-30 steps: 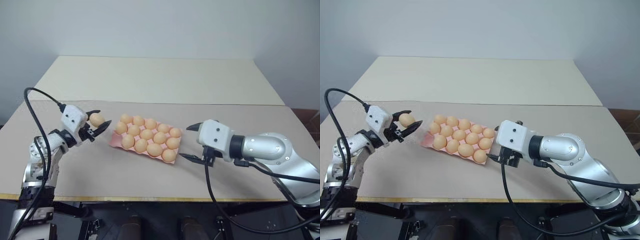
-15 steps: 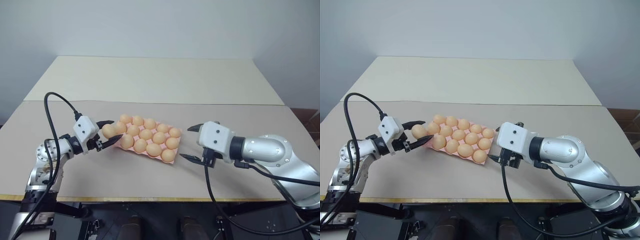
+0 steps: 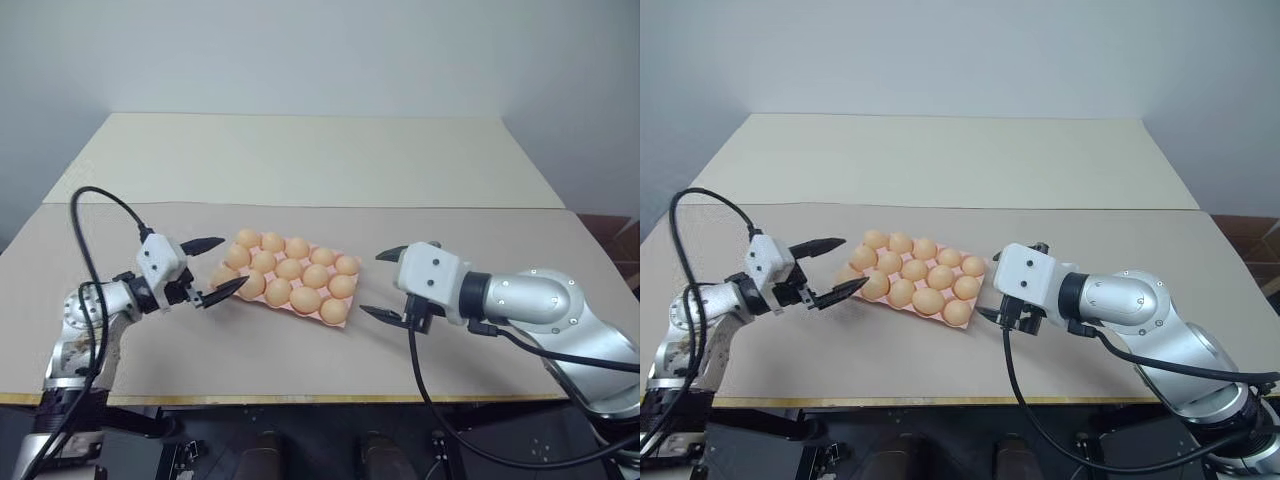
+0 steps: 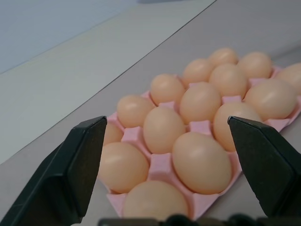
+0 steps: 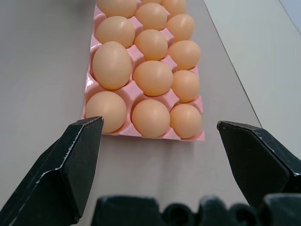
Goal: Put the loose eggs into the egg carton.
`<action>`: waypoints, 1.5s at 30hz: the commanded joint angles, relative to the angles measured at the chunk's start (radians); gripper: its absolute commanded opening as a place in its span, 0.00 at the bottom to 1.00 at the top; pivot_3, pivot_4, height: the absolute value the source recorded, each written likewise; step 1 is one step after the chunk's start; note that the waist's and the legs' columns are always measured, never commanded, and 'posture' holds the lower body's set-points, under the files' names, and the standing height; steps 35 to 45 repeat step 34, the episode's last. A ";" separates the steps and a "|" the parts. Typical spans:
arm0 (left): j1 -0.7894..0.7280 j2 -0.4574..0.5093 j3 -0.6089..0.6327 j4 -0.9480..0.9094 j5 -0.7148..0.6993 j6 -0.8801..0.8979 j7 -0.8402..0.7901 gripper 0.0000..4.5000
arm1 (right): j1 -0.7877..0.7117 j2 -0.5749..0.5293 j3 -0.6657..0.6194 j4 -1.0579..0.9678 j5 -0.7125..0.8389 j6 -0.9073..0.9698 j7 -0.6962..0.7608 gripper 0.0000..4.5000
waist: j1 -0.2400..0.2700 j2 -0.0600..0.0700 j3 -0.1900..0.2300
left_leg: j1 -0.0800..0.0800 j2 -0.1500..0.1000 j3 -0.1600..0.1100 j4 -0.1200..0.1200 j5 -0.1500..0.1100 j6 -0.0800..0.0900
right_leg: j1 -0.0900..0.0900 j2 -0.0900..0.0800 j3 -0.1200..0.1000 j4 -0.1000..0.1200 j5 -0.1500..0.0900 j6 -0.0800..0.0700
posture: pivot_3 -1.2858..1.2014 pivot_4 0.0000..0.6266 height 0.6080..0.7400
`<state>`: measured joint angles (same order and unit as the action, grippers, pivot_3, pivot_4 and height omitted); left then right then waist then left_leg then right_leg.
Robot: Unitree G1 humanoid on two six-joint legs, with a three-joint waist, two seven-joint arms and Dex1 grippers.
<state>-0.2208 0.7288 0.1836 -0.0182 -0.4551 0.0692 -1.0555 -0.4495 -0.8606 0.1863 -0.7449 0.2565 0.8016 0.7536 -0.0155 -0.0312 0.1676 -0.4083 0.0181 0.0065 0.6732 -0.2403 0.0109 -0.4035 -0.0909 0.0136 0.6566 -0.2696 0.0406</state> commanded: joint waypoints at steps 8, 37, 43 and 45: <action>0.248 0.163 0.173 -0.369 -0.142 0.145 -0.087 0.99 | 0.016 -0.064 -0.171 -0.013 0.094 -0.022 0.104 1.00 | 0.006 0.000 0.000 | 0.001 0.001 0.000 0.000 0.000 0.000 | 0.001 -0.001 0.000 0.000 0.000 0.000 | 0.52 0.24 1.00; 0.557 0.258 0.643 -0.515 -0.201 0.343 -0.154 0.99 | 0.264 -0.324 -0.456 0.242 0.175 -0.322 0.490 1.00 | 0.005 0.001 0.001 | 0.009 0.002 0.002 -0.004 -0.001 0.001 | 0.011 0.000 0.000 -0.008 0.000 0.000 | 0.52 0.24 1.00; 0.557 0.258 0.643 -0.515 -0.201 0.343 -0.154 0.99 | 0.264 -0.324 -0.456 0.242 0.175 -0.322 0.490 1.00 | 0.005 0.001 0.001 | 0.009 0.002 0.002 -0.004 -0.001 0.001 | 0.011 0.000 0.000 -0.008 0.000 0.000 | 0.52 0.24 1.00; 0.557 0.258 0.643 -0.515 -0.201 0.343 -0.154 0.99 | 0.264 -0.324 -0.456 0.242 0.175 -0.322 0.490 1.00 | 0.005 0.001 0.001 | 0.009 0.002 0.002 -0.004 -0.001 0.001 | 0.011 0.000 0.000 -0.008 0.000 0.000 | 0.52 0.24 1.00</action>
